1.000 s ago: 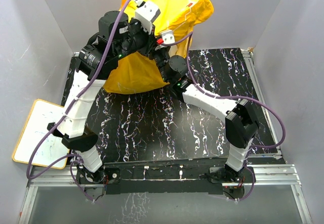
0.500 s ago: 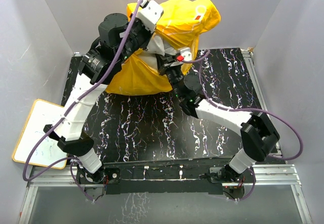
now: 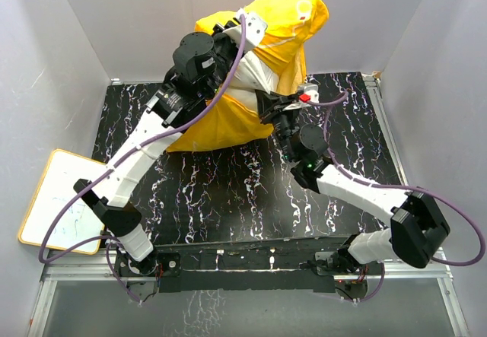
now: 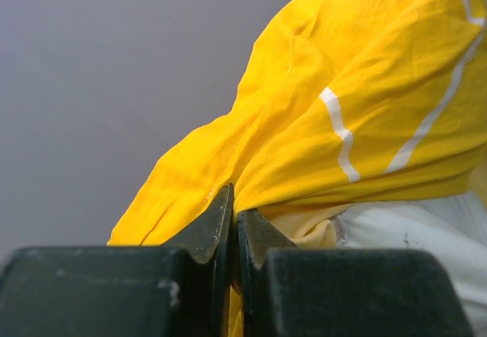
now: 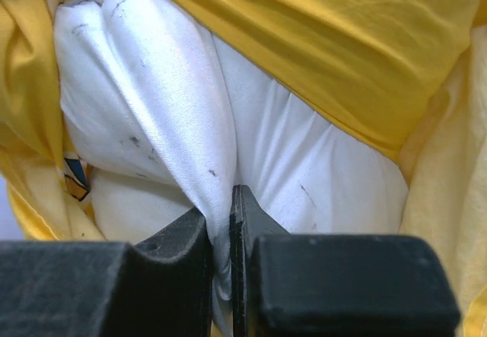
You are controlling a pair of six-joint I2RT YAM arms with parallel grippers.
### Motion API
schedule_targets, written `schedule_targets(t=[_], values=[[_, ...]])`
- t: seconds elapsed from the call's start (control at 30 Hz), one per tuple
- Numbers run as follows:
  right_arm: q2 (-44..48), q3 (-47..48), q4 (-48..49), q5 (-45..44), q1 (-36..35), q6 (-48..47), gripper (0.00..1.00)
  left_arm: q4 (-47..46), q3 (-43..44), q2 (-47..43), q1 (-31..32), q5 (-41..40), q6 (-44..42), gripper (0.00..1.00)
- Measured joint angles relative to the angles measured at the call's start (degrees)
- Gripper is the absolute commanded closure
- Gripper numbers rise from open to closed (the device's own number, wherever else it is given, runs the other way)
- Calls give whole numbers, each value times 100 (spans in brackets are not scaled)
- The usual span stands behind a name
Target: Remove the pillowcase from the pillow
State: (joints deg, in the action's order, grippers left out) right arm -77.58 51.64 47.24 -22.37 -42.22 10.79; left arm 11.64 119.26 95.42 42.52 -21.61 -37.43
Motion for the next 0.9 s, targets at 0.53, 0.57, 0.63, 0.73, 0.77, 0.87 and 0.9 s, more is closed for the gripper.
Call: schedule_targets(t=[0.53,0.57,0.63,0.73,0.77,0.87,0.9], values=[[1462,-994,-870,2352,828,140,92,3091,1950,765,-734,1578,2271,100],[1567,-997,-1012,2594,920,140,92,3333,2041,824,-918,1921,2542,100],[1714,-1016,-1305,3025,1097,157,92,3602,1875,804,-1237,2522,2988,100],[1794,-1025,-1714,3644,1364,247,62,3683,1412,675,-1499,3185,3410,100],[1803,-1023,-1792,3792,1427,273,51,3729,1379,673,-1545,3368,3530,100],[1838,-863,-2262,4319,1582,164,32,3799,1436,678,-1687,3681,3781,100],[1823,-691,-2472,4470,1609,79,29,3807,1486,678,-1766,3757,3862,100]])
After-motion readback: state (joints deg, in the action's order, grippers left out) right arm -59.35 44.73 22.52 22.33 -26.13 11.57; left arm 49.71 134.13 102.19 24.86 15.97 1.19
